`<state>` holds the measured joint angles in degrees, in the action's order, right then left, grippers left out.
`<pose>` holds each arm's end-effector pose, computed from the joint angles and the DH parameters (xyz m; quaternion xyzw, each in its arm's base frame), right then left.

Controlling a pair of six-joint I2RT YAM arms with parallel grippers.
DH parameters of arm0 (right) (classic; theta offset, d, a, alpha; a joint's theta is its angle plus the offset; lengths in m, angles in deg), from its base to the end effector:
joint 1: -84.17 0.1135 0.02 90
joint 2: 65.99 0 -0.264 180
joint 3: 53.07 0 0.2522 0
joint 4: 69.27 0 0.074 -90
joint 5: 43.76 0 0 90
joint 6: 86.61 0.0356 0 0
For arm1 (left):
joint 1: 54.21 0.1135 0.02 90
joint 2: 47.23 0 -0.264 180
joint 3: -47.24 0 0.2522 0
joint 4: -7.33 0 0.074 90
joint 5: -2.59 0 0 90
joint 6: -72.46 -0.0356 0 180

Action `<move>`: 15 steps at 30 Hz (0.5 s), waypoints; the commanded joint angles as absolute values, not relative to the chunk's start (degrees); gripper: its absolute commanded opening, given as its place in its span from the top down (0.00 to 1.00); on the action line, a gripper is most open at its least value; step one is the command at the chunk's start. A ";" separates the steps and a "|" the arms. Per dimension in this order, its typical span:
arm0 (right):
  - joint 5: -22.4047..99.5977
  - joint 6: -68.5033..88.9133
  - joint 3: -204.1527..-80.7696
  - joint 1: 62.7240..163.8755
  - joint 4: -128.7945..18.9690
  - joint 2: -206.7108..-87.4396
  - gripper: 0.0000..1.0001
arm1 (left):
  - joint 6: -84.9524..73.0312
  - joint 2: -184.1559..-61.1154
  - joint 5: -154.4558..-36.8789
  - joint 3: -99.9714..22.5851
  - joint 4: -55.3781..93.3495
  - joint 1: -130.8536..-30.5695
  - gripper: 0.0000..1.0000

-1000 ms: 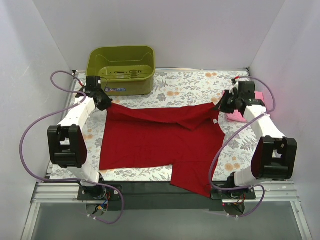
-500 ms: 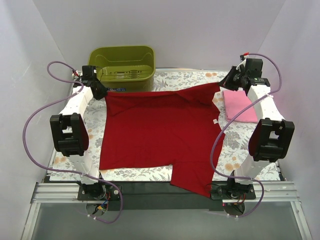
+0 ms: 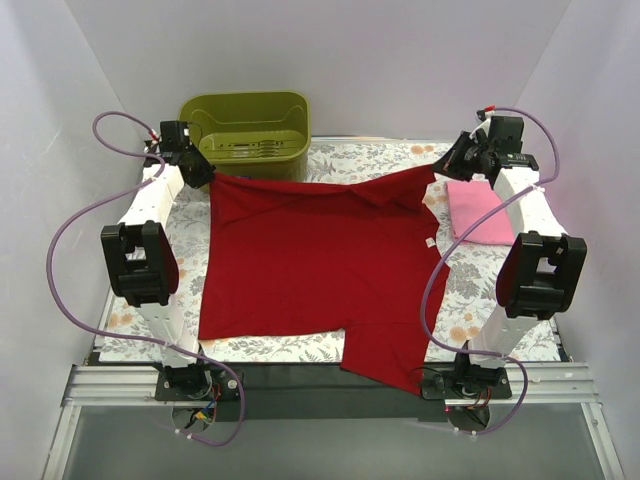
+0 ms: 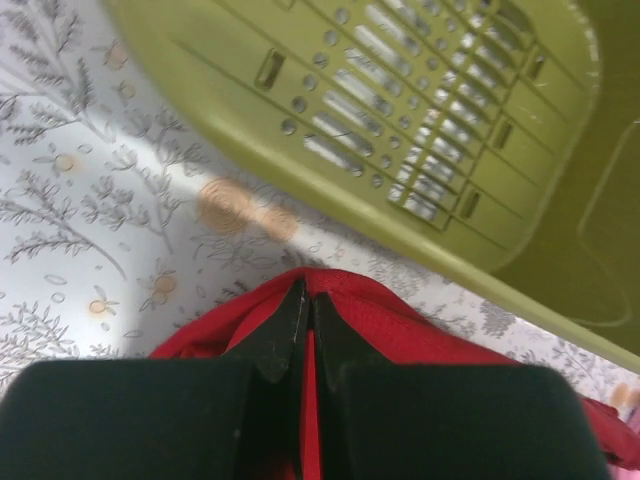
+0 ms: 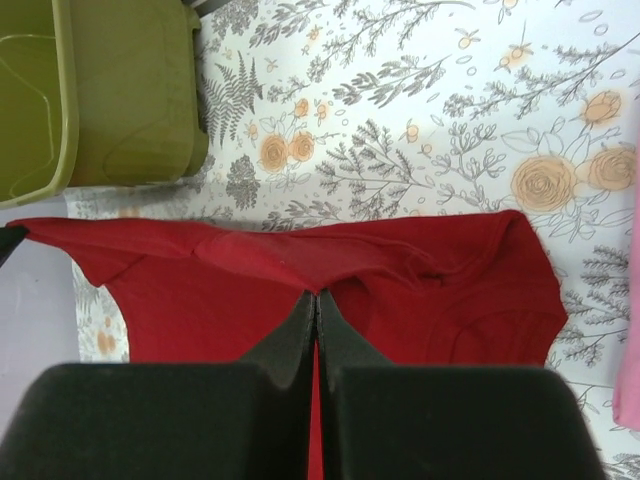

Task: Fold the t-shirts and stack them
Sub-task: Fold the tshirt

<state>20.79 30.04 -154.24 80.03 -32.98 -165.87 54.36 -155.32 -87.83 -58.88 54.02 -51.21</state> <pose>0.4044 -0.0139 0.3184 0.1316 0.8612 0.2795 0.4036 0.4258 0.0221 0.2735 -0.5679 0.7436 -0.2025 0.2891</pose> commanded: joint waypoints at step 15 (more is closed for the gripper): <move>19.08 29.49 -142.24 79.69 -33.71 -155.91 0.99 | 51.98 -149.71 -91.63 -53.98 56.60 -50.79 1.00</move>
